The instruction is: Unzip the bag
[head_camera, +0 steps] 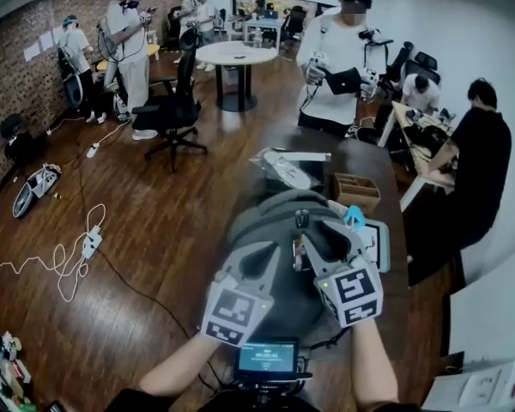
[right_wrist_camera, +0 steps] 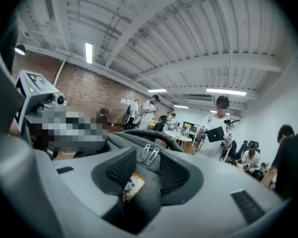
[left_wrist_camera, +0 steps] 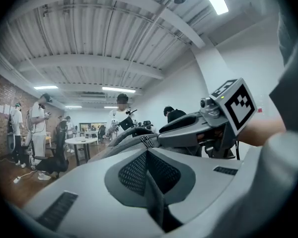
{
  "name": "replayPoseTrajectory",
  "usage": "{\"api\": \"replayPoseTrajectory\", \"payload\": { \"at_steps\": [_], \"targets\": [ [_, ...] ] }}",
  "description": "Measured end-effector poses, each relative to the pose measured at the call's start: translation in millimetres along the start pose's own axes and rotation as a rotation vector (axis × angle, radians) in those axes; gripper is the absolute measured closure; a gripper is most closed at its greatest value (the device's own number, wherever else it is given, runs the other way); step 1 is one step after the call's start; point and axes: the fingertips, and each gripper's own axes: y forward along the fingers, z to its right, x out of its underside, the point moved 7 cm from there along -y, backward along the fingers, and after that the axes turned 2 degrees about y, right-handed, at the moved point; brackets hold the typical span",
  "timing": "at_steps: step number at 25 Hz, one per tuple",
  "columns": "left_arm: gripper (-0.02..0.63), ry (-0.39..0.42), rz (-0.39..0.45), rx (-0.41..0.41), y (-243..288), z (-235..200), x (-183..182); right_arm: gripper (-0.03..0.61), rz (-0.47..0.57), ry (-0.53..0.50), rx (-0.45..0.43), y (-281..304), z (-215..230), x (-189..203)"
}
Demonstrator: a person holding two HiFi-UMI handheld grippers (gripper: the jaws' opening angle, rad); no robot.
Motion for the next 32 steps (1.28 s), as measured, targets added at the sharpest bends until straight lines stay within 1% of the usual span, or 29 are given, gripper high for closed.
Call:
{"api": "replayPoseTrajectory", "payload": {
  "at_steps": [2, 4, 7, 9, 11, 15, 17, 19, 20, 22, 24, 27, 29, 32],
  "targets": [
    [0.615, 0.002, -0.014, 0.018, 4, -1, -3, 0.411, -0.094, -0.051, 0.007, 14, 5, -1],
    [0.615, 0.002, -0.016, 0.027, 6, -2, -7, 0.418, -0.163, -0.072, 0.012, 25, 9, -3],
    [0.615, 0.018, -0.004, 0.007, 2, -11, -14, 0.436, -0.226, -0.076, -0.001, 37, 10, -6],
    [0.615, 0.038, -0.01, -0.027, 1, -18, -18, 0.436, -0.271, -0.121, -0.01, 41, 5, -9],
    [0.615, 0.046, -0.017, -0.042, 1, -21, -20, 0.435, -0.317, -0.167, -0.018, 45, -1, -9],
    [0.615, 0.038, -0.002, -0.052, -1, -25, -25, 0.434, -0.391, -0.165, -0.008, 57, -1, -5],
    [0.615, 0.031, 0.005, -0.057, -2, -25, -26, 0.439, -0.423, -0.21, 0.005, 62, -3, -5],
    [0.615, 0.026, 0.007, -0.057, -2, -24, -26, 0.458, -0.44, -0.266, 0.031, 64, -2, -3],
    [0.615, 0.023, 0.008, -0.055, -3, -23, -25, 0.487, -0.444, -0.284, 0.043, 65, -1, -1],
    [0.615, 0.021, 0.011, -0.052, -2, -24, -24, 0.518, -0.441, -0.3, 0.048, 66, 3, 1],
    [0.615, 0.023, 0.012, -0.05, -1, -26, -24, 0.532, -0.422, -0.301, 0.044, 68, 6, -1],
    [0.615, 0.021, 0.011, -0.042, 3, -28, -24, 0.563, -0.387, -0.256, 0.02, 68, 11, -7],
    [0.615, 0.02, 0.008, -0.04, 5, -28, -23, 0.563, -0.386, -0.238, 0.001, 69, 13, -7],
    [0.615, 0.014, 0.008, -0.039, 6, -28, -21, 0.563, -0.409, -0.262, 0.012, 72, 14, -6]
  ]
}}
